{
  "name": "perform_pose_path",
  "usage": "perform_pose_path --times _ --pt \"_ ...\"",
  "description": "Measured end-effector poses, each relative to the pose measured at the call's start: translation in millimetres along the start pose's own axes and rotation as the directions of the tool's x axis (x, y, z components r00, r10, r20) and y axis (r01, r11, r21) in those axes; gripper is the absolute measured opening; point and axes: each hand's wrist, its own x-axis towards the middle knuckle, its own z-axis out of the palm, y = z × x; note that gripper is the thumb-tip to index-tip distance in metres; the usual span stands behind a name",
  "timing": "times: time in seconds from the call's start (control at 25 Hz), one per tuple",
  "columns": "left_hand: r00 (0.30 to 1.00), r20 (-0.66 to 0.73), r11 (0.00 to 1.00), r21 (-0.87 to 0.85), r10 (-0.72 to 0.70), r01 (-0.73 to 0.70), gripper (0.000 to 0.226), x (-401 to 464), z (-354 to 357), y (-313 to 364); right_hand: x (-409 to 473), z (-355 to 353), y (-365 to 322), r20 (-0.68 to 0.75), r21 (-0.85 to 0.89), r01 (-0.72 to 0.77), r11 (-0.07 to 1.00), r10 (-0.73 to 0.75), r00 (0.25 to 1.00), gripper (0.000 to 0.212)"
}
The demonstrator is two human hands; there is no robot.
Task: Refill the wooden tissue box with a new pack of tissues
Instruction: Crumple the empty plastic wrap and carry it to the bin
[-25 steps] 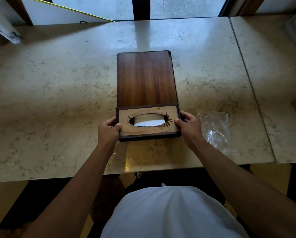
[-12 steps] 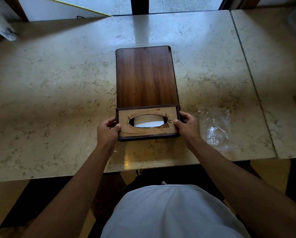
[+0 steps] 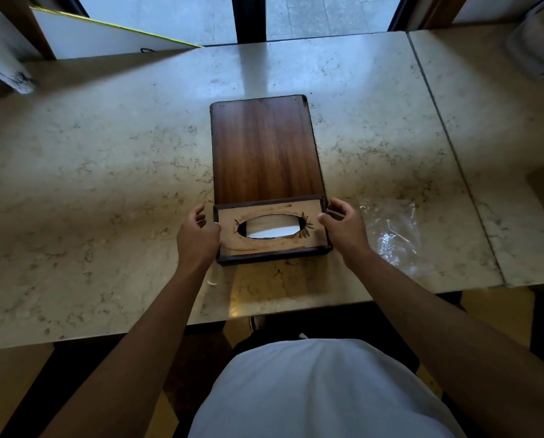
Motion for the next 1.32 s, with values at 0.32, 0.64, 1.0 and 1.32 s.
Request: perform_pose_path --times 0.32,0.64,1.0,1.32 --pt "0.952 0.098 0.955 0.041 0.289 -0.294 0.053 -9 28 59 -9 -17 -15 -0.037 -0.133 0.081 0.988 -0.086 0.996 0.065" --pt "0.778 0.474 0.871 0.046 0.413 -0.490 0.049 -42 126 105 -32 -95 15 -0.292 -0.118 -0.013 0.993 -0.022 0.956 0.052" --pt "0.685 0.690 0.798 0.268 0.232 -0.540 0.046 -90 239 117 -21 -178 92 -0.390 -0.219 -0.295 0.930 0.194 0.900 0.054" --pt "0.872 0.477 0.900 0.419 -0.106 -0.120 0.052 -104 276 89 8 -191 112 -0.242 -0.245 -0.306 0.920 0.247 0.938 0.044"
